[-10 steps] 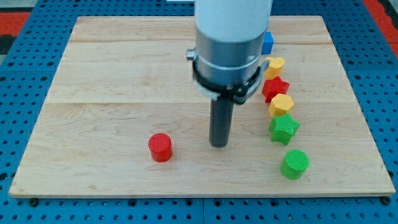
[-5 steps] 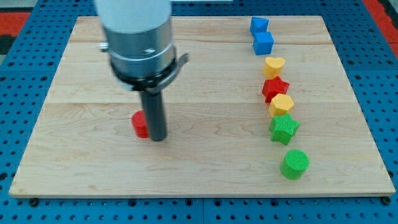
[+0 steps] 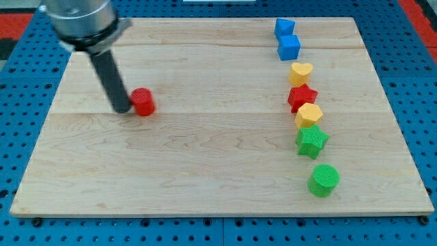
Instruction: Push the red circle in between the blue cube and yellow heart
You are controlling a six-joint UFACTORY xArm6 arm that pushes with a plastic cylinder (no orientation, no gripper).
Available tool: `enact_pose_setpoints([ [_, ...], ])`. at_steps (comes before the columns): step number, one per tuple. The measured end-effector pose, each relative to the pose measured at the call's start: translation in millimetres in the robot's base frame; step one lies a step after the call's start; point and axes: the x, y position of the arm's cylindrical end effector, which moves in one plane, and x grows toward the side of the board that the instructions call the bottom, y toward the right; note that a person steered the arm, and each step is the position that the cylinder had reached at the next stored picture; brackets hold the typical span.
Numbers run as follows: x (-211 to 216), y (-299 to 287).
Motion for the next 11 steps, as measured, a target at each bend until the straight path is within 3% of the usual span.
enact_pose_setpoints([
  [2,-18,101],
  [3,-61,101],
  [6,-94,203],
  [9,-101,231],
  [11,-63,241],
])
